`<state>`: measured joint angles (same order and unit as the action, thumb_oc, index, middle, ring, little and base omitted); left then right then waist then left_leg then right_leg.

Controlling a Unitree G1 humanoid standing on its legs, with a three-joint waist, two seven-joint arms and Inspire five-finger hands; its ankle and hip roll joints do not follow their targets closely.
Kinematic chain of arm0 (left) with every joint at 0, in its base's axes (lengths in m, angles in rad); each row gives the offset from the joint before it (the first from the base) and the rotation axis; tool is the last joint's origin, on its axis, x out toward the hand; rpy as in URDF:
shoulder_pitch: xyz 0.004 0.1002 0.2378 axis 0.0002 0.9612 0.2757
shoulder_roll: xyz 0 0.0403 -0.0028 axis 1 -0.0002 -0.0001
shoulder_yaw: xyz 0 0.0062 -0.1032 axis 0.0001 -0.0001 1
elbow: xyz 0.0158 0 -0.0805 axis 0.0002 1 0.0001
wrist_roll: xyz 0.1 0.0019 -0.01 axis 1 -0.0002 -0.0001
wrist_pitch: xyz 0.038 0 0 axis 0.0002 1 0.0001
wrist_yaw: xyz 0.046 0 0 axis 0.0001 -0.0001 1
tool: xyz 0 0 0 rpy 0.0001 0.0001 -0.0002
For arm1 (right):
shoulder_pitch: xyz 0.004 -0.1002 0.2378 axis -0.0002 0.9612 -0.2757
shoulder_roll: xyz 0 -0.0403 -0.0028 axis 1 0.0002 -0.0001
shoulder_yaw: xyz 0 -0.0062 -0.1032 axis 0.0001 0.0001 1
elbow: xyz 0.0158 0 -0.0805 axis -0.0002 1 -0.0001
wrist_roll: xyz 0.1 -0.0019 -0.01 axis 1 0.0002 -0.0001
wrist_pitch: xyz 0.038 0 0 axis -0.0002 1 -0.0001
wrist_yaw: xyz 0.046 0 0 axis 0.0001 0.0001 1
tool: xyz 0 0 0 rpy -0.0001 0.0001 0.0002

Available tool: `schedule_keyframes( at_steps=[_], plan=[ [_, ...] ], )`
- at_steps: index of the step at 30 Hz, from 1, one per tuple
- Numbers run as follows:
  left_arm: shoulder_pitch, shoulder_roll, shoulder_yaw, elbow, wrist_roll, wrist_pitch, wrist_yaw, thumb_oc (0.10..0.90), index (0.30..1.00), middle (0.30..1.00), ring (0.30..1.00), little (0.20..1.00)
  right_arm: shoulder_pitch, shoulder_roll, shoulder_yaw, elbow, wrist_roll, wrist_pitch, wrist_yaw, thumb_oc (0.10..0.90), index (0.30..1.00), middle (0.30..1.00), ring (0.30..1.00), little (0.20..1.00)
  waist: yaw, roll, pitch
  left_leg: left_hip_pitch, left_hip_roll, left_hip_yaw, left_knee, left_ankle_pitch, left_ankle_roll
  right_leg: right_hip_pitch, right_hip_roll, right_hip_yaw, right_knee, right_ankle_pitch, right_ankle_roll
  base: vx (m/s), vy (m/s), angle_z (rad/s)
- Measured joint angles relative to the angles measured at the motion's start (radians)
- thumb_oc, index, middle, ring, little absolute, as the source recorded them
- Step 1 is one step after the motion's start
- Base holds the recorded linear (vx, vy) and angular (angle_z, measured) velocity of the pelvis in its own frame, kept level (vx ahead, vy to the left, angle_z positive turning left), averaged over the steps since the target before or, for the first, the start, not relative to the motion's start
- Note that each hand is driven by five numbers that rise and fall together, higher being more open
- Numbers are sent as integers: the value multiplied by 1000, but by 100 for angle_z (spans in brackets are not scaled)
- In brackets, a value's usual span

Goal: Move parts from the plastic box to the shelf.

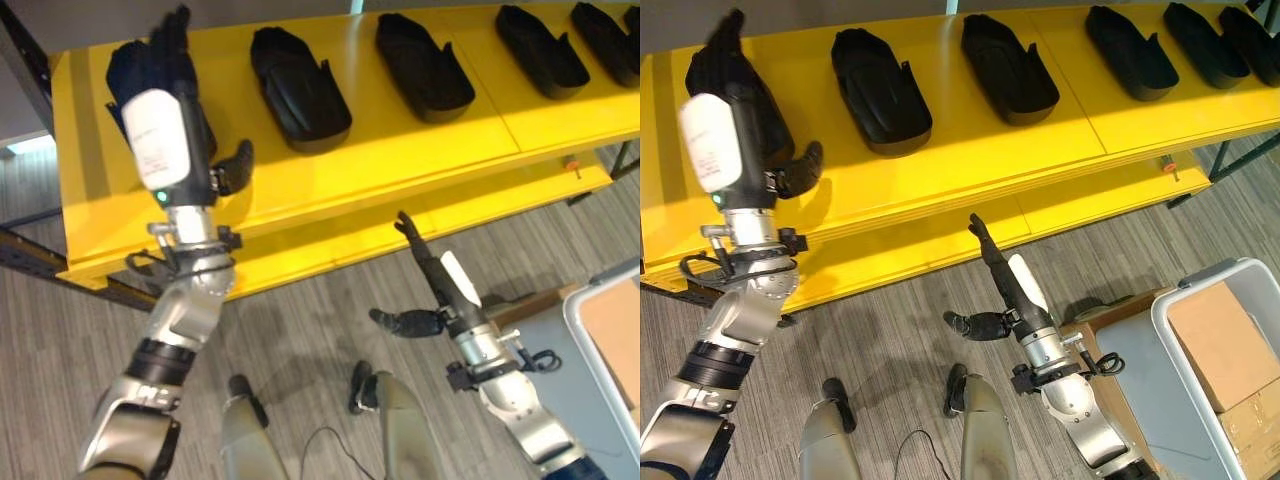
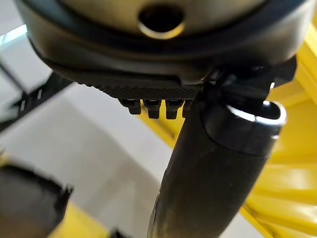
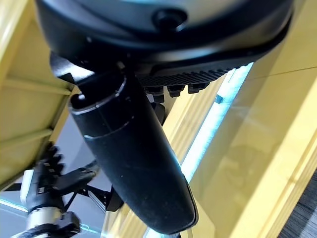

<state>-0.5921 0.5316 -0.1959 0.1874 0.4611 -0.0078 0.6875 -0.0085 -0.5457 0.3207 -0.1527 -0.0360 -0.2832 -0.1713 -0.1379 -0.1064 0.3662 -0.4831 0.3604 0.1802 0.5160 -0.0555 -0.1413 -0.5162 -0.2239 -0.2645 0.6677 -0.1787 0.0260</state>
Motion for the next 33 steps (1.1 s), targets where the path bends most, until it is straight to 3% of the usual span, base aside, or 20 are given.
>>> schedule_keyframes(
  at_steps=[7, 13, 19, 25, 33],
  plan=[
    [-43, -128, 2, 91, -324, -50, 8, 900, 1000, 1000, 1000, 1000, 8, -9, 4, 0, 1, 0, -3, 900, 1000, 1000, 1000, 1000, -30, 1, 0, 14, 6, 16, 1, -3, -2, -2, 5, 15, 0, 0, -1, 0, -3, -7],
    [-59, -163, 14, 153, -494, -72, 29, 900, 1000, 1000, 1000, 1000, 8, -15, 23, 0, 0, 0, -5, 900, 1000, 1000, 1000, 1000, -53, 2, -3, 16, 8, 25, 6, -7, -2, -7, 8, 25, 1, 2, -1, 0, -8, -3],
    [-68, -168, 24, 186, -497, -84, 51, 900, 1000, 1000, 1000, 1000, 7, -42, 28, 0, 0, 0, -13, 900, 1000, 1000, 1000, 1000, -52, 5, -8, 15, 18, 36, 22, -16, -3, -18, 13, 37, 12, 3, -2, 1, -7, -6],
    [-108, -163, 24, 422, -537, -85, 50, 900, 1000, 1000, 1000, 1000, 12, -61, 32, 0, 1, -1, -13, 900, 1000, 1000, 1000, 1000, -60, 9, -44, 12, 25, 47, 31, -21, -5, -31, 22, 52, 12, 3, -2, -4, -16, -7],
    [-144, -154, 34, 513, -579, -83, 45, 900, 1000, 1000, 1000, 1000, 28, -61, 41, 0, 2, -2, -13, 900, 1000, 1000, 1000, 1000, -76, 7, -45, 2, 40, 49, 46, -30, -7, -38, 35, 55, 10, 5, -4, 4, -5, -4]
  ],
)
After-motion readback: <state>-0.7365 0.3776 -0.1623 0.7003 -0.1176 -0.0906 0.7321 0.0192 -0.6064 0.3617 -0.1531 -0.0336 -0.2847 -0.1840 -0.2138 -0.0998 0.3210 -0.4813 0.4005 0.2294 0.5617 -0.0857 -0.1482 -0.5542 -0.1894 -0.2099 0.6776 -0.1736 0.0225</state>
